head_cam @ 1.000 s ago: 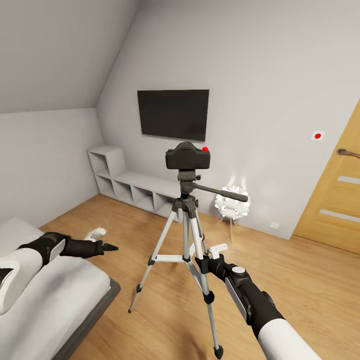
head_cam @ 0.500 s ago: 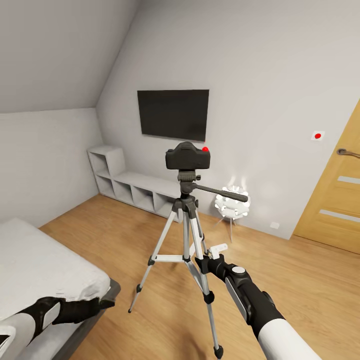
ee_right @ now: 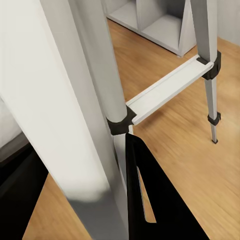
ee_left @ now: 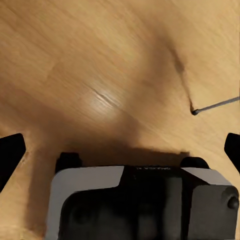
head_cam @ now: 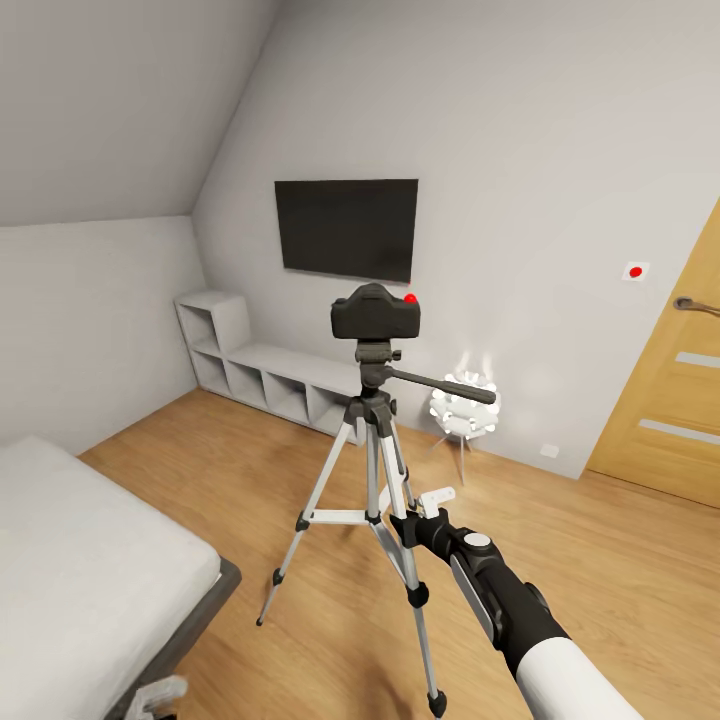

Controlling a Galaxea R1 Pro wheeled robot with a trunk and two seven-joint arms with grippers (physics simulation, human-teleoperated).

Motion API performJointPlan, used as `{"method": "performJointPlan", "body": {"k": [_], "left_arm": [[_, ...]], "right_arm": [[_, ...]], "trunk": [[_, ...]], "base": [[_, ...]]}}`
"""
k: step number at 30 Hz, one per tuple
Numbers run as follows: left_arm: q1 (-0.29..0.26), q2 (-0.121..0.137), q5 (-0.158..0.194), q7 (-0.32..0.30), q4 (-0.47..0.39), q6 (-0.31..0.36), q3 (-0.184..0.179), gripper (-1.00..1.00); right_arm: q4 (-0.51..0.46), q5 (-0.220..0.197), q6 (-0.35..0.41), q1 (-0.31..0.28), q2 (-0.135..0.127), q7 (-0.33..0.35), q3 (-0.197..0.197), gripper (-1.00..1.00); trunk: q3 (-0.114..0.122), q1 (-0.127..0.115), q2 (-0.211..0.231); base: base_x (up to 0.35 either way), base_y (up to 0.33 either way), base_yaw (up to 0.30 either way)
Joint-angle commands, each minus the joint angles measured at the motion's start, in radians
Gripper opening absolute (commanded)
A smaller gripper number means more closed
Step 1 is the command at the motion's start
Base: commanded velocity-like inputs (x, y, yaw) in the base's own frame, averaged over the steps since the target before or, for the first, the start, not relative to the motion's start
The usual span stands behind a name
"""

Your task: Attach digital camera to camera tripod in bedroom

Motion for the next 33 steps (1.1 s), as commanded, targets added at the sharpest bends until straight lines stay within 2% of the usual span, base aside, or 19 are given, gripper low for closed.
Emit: {"method": "performJointPlan", "body": {"k": [1,2,3,6,8,9,15,25,26,33], "left_arm": [[0.030,-0.012,0.016,0.112,0.000,0.005,-0.004,1.00],[0.045,-0.020,0.021,0.173,0.000,0.003,-0.003,1.00],[0.075,-0.039,0.039,0.294,0.000,-0.002,-0.002,1.00],[0.113,-0.071,0.084,0.453,0.000,-0.011,-0.001,1.00],[0.135,-0.087,0.119,0.529,0.000,-0.023,-0.002,1.00],[0.154,-0.099,0.152,0.579,-0.001,-0.039,-0.002,1.00],[0.192,-0.115,0.212,0.659,0.000,-0.094,-0.002,1.00],[0.205,-0.119,0.229,0.679,0.000,-0.113,-0.002,1.00],[0.206,-0.119,0.229,0.679,0.000,-0.113,-0.002,1.00],[0.206,-0.119,0.231,0.680,0.000,-0.117,-0.002,1.00]], "right_arm": [[0.002,0.004,0.007,0.000,0.000,0.003,0.004,-1.00],[0.002,0.004,0.008,0.000,0.000,0.003,0.004,-1.00],[0.002,0.004,0.009,0.000,0.000,0.003,0.004,-1.00],[0.002,0.003,0.013,0.000,0.000,0.003,0.004,-1.00],[0.002,0.003,0.016,0.000,0.000,0.003,0.004,-1.00],[0.002,0.003,0.018,0.000,0.000,0.003,0.004,-1.00],[0.002,0.003,0.021,0.000,0.000,0.003,0.003,-1.00],[0.002,0.004,0.021,0.000,0.000,0.003,0.003,-1.00],[0.002,0.004,0.021,0.000,0.000,0.003,0.003,1.00],[0.002,0.004,0.022,0.000,-0.001,0.004,0.003,1.00]], "trunk": [[-0.002,0.000,-0.001],[-0.002,0.000,-0.001],[-0.002,0.000,-0.001],[-0.002,0.000,-0.001],[-0.002,0.000,-0.001],[-0.002,0.000,-0.001],[-0.002,0.000,-0.001],[-0.002,0.000,-0.001],[-0.002,0.000,-0.001],[-0.002,0.000,-0.001]], "base": [[0.000,0.000,0.000],[0.000,0.000,0.000],[0.000,0.000,0.000],[0.000,0.000,0.000],[0.000,0.000,0.000],[0.000,0.000,0.000],[0.000,0.000,0.000],[0.000,0.000,0.000],[0.000,0.000,0.000],[0.000,0.000,0.000]]}}
